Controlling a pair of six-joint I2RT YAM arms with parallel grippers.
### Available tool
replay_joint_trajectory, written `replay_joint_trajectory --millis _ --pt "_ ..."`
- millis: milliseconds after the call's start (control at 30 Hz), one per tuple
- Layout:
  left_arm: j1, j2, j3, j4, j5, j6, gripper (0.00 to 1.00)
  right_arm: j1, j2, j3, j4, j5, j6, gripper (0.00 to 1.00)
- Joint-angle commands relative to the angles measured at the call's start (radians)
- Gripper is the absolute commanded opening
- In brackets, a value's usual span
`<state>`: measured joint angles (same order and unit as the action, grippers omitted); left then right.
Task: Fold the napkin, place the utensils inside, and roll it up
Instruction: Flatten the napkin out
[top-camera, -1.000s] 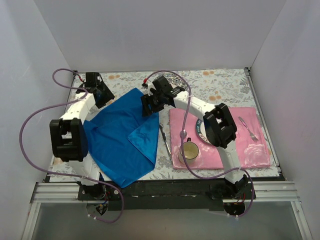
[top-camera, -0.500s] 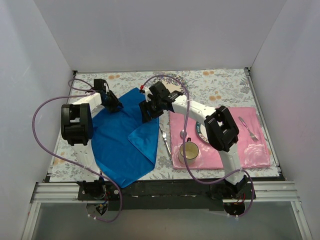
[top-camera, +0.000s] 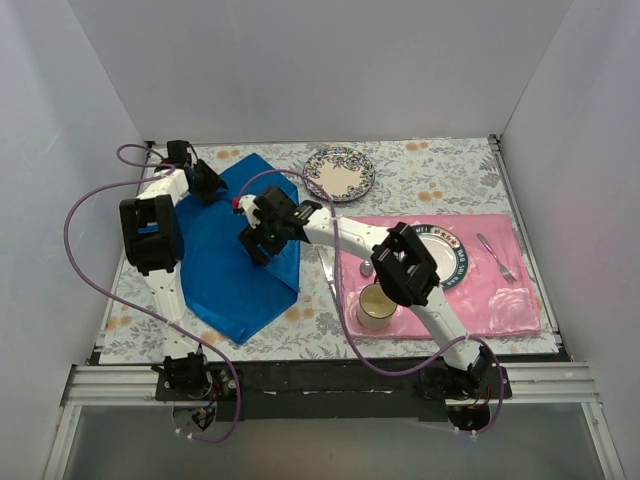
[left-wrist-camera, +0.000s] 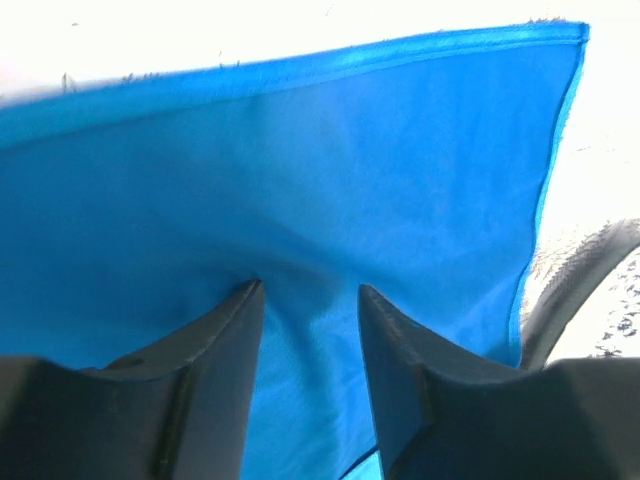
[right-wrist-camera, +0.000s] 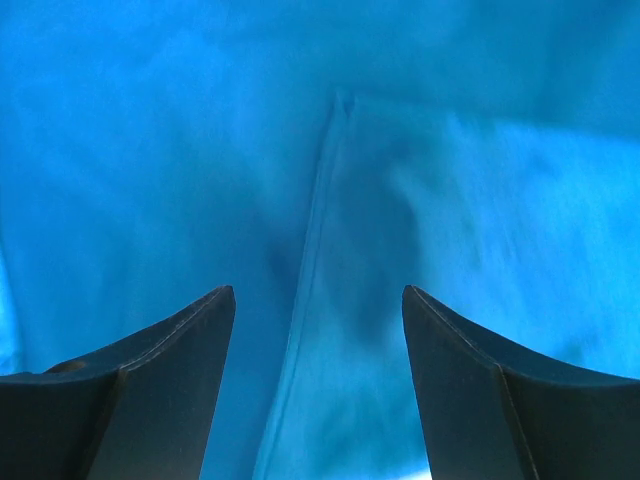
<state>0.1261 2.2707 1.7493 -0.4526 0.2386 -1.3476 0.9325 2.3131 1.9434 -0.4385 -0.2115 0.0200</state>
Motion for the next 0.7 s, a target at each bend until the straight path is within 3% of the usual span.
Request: replay_joint_trajectory --millis 0,67,200,400,667 --pt "-0.026 -0.097 -0.026 -0.113 -0.106 0.031 0.49 0.015 0.087 0.155 0.030 0.124 -0.084 0.77" --pt "-0.034 -0.199 -0.062 -0.129 -0.172 0.021 0.62 0.015 0.129 0.189 0.046 0.150 -0.097 0.77" --pt "-0.037 -0.394 -0.219 -0.136 -0.264 -0.054 0.72 0.017 0.172 0.233 0.073 0.164 -0.101 0.70" --pt "-0.037 -0.566 -0.335 -0.167 -0.280 -0.055 0.73 0.037 0.197 0.224 0.083 0.246 -0.084 0.61" --pt "-0.039 -0.701 -0.516 -0.175 -0.291 -0.070 0.73 0.051 0.192 0.192 0.096 0.335 -0.063 0.59"
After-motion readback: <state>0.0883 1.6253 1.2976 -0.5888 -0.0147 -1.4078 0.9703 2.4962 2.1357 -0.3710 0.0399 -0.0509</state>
